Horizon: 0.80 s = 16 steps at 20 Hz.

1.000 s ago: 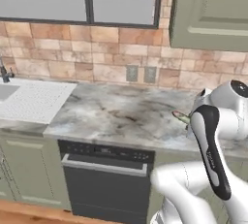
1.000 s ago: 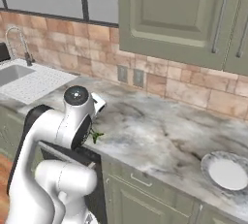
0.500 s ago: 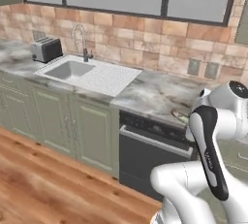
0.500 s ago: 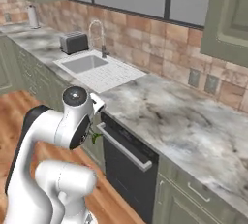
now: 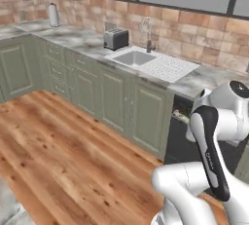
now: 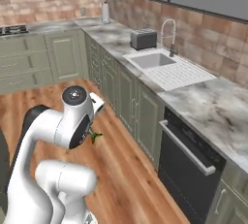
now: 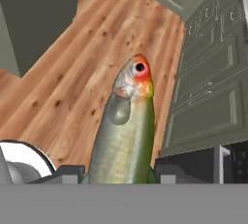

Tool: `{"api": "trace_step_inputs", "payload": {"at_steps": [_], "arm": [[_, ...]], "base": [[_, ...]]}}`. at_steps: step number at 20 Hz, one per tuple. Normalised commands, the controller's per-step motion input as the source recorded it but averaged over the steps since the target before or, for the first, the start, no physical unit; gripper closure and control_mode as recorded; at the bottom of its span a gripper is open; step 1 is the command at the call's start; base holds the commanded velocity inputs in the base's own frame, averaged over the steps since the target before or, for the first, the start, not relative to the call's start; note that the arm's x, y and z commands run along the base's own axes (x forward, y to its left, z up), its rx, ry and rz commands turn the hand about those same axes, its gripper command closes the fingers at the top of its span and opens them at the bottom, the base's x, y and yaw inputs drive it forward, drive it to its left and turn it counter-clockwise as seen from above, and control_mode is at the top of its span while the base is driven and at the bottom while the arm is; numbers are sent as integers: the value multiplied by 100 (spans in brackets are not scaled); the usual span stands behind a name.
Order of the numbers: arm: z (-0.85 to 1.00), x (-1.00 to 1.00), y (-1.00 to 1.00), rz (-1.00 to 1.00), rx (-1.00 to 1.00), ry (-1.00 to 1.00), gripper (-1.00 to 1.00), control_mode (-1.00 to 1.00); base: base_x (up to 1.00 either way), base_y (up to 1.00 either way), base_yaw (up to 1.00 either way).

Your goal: Place the fish on the bottom rack of the oven, and slide the tray back inside. Close the oven door.

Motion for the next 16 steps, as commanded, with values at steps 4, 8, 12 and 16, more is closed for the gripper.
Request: {"api": "trace_step_inputs", "payload": {"at_steps": [4, 8, 12, 16], "arm": [[0, 0, 0, 0, 0, 0, 100, 100], [0, 0, 0, 0, 0, 0, 100, 100], [0, 0, 0, 0, 0, 0, 100, 100], [0, 0, 0, 0, 0, 0, 100, 100]], "base": [[-22, 9, 41], [-30, 0, 44], [-48, -8, 44], [-59, -21, 44]]}}
